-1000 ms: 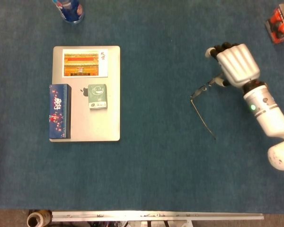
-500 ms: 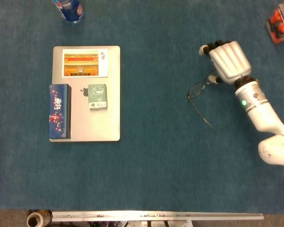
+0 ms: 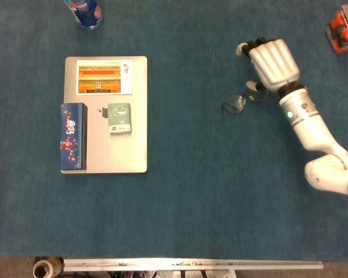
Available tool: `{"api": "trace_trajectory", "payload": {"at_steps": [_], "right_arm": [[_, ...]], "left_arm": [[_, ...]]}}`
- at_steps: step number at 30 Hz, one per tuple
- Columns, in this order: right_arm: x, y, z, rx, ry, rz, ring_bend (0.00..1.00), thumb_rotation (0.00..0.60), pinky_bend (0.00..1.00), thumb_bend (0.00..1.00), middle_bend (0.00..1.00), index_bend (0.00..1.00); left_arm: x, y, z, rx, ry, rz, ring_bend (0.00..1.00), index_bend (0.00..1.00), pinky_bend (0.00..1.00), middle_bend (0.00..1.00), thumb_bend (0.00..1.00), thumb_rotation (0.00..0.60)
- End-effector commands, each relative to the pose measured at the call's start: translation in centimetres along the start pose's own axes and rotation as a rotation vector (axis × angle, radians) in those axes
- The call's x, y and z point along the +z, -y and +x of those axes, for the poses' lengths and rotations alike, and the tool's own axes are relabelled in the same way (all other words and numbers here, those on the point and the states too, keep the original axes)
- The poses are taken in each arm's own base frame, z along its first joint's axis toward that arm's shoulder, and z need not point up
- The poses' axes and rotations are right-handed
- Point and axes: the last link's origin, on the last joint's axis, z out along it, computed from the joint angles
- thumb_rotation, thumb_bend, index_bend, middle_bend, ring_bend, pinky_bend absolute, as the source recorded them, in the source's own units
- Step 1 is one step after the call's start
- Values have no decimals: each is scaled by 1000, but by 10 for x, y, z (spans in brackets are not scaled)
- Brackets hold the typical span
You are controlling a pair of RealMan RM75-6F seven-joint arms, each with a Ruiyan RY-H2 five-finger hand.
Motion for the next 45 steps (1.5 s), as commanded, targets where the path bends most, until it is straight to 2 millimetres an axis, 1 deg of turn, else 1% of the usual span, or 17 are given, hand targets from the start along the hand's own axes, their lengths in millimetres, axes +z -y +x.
{"api": "trace_trajectory", "payload": {"at_steps": [1, 6, 13, 18, 21, 25, 31, 37, 41, 45], "right_arm": [[1, 1, 3, 9, -15, 2, 356, 600, 515, 46, 424, 365], [0, 1, 11, 25, -44, 8, 356, 600, 515, 47, 424, 365], [-2, 1, 28, 42, -92, 19, 356, 600, 515, 47, 423, 365], [-8, 1, 46, 62, -142, 29, 356, 600, 515, 47, 424, 365], [-16, 1, 58, 88, -172, 35, 356, 600, 515, 47, 424, 365], [-33, 0, 75, 134, -199, 45, 356, 600, 515, 47, 424, 365], [-62, -4, 92, 164, -197, 58, 356, 600, 515, 45, 423, 365], [-92, -13, 101, 162, -168, 43, 349, 600, 515, 44, 423, 365], [-111, -23, 103, 143, -168, 14, 348, 600, 515, 45, 423, 365], [-120, -34, 104, 115, -183, -19, 348, 600, 515, 46, 424, 365]], "left_arm": [[0, 1, 0, 0, -1, 1, 336, 474, 440, 454, 0, 600], [-1, -1, 1, 1, -3, -5, 337, 475, 440, 454, 0, 600], [0, -3, 2, 1, -6, -9, 337, 476, 440, 454, 0, 600], [0, -5, 3, 2, -10, -13, 337, 475, 440, 454, 0, 600], [0, -6, 5, 4, -13, -18, 337, 476, 440, 454, 0, 600], [0, -9, 6, 8, -17, -27, 337, 476, 440, 454, 0, 600], [1, -14, 7, 15, -17, -36, 336, 476, 440, 454, 0, 600], [1, -17, 8, 18, -20, -44, 336, 476, 440, 454, 0, 600], [2, -19, 9, 22, -19, -48, 337, 476, 440, 454, 0, 600], [2, -20, 9, 24, -20, -52, 337, 476, 440, 454, 0, 600]]}}
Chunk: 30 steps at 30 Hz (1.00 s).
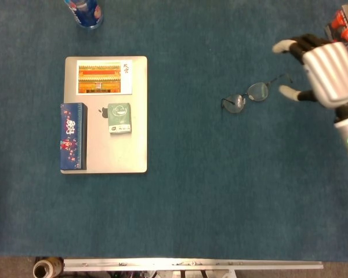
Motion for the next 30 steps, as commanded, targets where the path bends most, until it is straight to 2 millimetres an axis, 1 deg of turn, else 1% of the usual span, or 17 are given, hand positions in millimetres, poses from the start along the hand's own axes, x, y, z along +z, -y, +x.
{"api": "trace_trajectory", "payload": {"at_steps": [1, 2, 5, 8, 13, 30], "right_arm": [[-7, -9, 1, -22, -7, -21, 348, 600, 515, 50, 424, 365], [-8, -11, 1, -28, -9, -25, 348, 600, 515, 62, 424, 365], [-10, -20, -1, -59, -16, -37, 347, 600, 515, 141, 424, 365], [-10, -26, -6, -77, -17, -49, 348, 600, 515, 172, 424, 365], [-5, -33, -13, -88, -26, -59, 348, 600, 515, 253, 423, 365], [3, -44, -46, -177, -37, -52, 347, 600, 515, 292, 424, 365]], "left_arm": [[0, -1, 0, 1, -1, -3, 336, 476, 440, 454, 0, 600], [0, -2, 0, 3, -2, -4, 336, 476, 440, 454, 0, 600], [1, -2, 1, 5, -2, -4, 336, 476, 440, 454, 0, 600], [1, -3, 0, 8, 1, -4, 336, 476, 440, 454, 0, 600], [0, -3, 0, 10, 4, 2, 337, 476, 440, 454, 0, 600], [-3, 5, -3, -4, 11, 25, 336, 476, 440, 454, 0, 600]]}}
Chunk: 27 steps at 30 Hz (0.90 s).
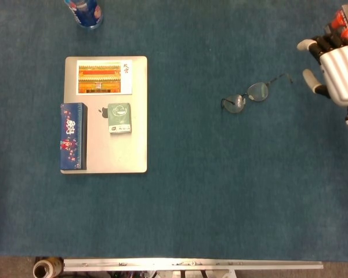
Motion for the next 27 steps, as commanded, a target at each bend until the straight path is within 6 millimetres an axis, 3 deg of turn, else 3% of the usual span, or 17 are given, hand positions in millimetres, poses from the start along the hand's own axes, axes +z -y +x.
{"api": "trace_trajectory", "payload": {"at_steps": [1, 12, 27], "right_arm": [[2, 0, -5, -4, -1, -4, 347, 600, 515, 292, 424, 365], [9, -6, -17, -83, -74, 48, 347, 600, 516, 303, 423, 365], [16, -6, -32, -60, -86, 92, 347, 600, 516, 303, 423, 365]], "left_arm": [[-1, 1, 0, -1, 1, 3, 336, 476, 440, 454, 0, 600], [-1, 3, -3, -4, 5, 9, 337, 476, 441, 454, 0, 600], [-2, 4, -3, -5, 8, 13, 337, 477, 441, 454, 0, 600]]}}
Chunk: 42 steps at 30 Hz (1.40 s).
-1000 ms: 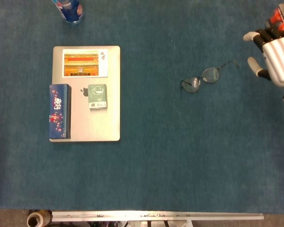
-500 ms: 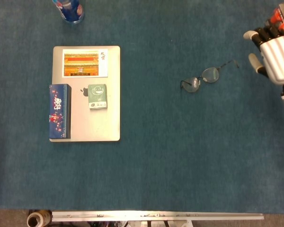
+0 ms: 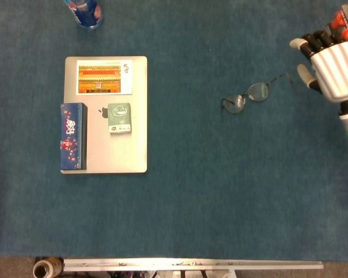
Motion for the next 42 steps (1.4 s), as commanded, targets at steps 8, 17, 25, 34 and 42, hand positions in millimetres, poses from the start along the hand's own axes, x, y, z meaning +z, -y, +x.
{"api": "trace_trajectory", "payload": {"at_steps": [8, 17, 25, 34, 42], "right_arm": [[4, 7, -8, 28, 2, 2, 347, 600, 516, 303, 424, 365], [9, 18, -12, 69, 0, 14, 347, 600, 516, 302, 423, 365], [13, 30, -15, 101, 6, 29, 347, 600, 516, 299, 424, 365], [13, 37, -21, 133, 38, 21, 347, 600, 516, 298, 424, 365], [15, 45, -26, 157, 67, 24, 347, 600, 516, 298, 424, 365]], "left_arm": [[-1, 2, 0, -2, 1, 7, 337, 477, 441, 454, 0, 600], [-2, 4, 0, -5, 2, 13, 337, 477, 441, 454, 0, 600], [-3, 5, 0, -6, 0, 14, 337, 477, 441, 454, 0, 600], [-3, 5, 0, -6, 0, 14, 337, 477, 441, 455, 0, 600], [-3, 5, 0, -7, 0, 15, 337, 477, 441, 455, 0, 600]]}}
